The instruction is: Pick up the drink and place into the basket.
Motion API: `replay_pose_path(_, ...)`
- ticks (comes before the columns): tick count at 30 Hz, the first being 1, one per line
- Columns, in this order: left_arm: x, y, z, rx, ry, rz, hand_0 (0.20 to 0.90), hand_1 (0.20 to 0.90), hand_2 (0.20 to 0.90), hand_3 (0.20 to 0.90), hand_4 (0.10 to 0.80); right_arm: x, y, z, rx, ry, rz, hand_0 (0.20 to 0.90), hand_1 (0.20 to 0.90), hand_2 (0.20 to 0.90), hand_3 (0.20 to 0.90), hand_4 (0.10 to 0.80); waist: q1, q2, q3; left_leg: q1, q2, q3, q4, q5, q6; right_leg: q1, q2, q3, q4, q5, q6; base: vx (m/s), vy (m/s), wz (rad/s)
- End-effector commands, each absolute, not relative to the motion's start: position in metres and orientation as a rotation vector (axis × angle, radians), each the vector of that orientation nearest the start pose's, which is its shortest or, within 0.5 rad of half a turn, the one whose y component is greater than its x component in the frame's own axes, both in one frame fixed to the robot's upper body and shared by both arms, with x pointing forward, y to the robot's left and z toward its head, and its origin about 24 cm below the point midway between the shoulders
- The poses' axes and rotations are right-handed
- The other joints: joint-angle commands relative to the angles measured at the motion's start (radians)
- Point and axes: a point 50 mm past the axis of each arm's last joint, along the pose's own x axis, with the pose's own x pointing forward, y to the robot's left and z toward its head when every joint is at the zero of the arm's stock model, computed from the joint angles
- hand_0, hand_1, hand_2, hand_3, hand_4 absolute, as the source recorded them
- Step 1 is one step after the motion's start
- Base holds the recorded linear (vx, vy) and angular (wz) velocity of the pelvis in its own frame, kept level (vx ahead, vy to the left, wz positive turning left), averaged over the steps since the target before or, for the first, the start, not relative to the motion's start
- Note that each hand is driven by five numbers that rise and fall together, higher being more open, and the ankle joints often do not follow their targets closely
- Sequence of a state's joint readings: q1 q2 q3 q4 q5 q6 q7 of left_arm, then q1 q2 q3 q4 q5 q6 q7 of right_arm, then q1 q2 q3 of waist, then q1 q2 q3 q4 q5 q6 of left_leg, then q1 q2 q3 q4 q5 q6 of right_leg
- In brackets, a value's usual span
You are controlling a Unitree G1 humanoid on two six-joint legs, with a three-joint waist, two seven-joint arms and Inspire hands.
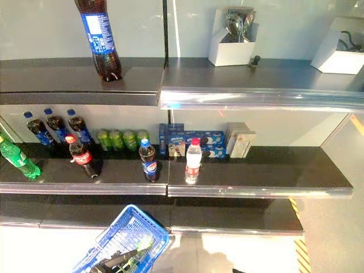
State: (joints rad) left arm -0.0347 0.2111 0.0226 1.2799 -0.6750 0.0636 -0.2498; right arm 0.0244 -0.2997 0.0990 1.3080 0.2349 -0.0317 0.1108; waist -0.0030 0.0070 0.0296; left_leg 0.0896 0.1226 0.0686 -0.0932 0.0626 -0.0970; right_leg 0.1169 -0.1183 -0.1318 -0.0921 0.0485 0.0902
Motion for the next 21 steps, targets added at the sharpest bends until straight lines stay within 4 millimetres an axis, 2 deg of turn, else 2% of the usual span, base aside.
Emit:
replay_pose_path(1,0.102,0.256,-0.152,-0.462,1.089,0.326,0.3,0.3,0.3,0.2,0.1,0.077,-0.266,-0.156,-0.068,1.244,-0.205,0.9,0.9,0.9,0.9,0.8,0.017,-0.016,0.042,0.03,-0.021,0.008,0.006,-0.081,0.02,0.023,-0.072,-0.011,0.039,-0.028,0.076,0.069,-0.013,0.03)
replay_pose_path(6,0.106,0.262,-0.149,-0.455,1.057,0.326,0.3,0.3,0.3,0.2,0.1,0.076,-0.268,-0.156,-0.074,1.252,-0.191,0.9,0.9,0.9,0.9,0.8,-0.001,-0.012,0.058,0.006,-0.012,0.028,0.006,-0.073,0.018,-0.012,-0.061,0.009,0.036,-0.017,0.075,0.026,-0.015,0.01)
replay_pose_path(9,0.129,0.254,-0.144,-0.474,0.993,0.294,0.3,0.3,0.3,0.2,0.1,0.091,-0.269,-0.152,-0.092,1.218,-0.181,0.9,0.9,0.9,0.9,0.8,-0.004,-0.002,0.084,-0.061,-0.003,0.03,0.006,-0.051,0.016,-0.094,-0.041,0.016,0.047,-0.01,0.061,-0.262,-0.011,-0.1)
replay_pose_path(11,0.163,0.243,-0.134,-0.485,0.903,0.253,0.3,0.3,0.3,0.2,0.1,0.121,-0.27,-0.144,-0.095,1.145,-0.188,0.9,0.9,0.9,0.9,0.8,-0.001,0.003,0.14,-0.15,0.002,0.022,0.006,-0.018,0.011,-0.178,-0.029,0.019,0.034,0.023,0.051,-0.456,-0.05,-0.08)
replay_pose_path(13,0.181,0.236,-0.128,-0.479,0.866,0.217,0.3,0.3,0.3,0.2,0.1,0.136,-0.271,-0.139,-0.094,1.109,-0.199,0.9,0.9,0.9,0.9,0.8,-0.001,0.008,0.173,-0.195,-0.005,0.006,0.006,-0.004,0.013,-0.215,-0.018,0.029,0.025,0.036,0.045,-0.27,-0.039,-0.03)
replay_pose_path(21,0.198,0.223,-0.122,-0.477,0.848,0.137,0.3,0.3,0.3,0.2,0.1,0.156,-0.282,-0.127,-0.107,1.024,-0.199,0.9,0.9,0.9,0.9,0.8,-0.002,0.018,0.241,-0.245,-0.024,-0.036,0.02,0.025,0.01,-0.281,-0.014,0.027,0.077,0.023,0.027,-0.114,0.014,0.01)
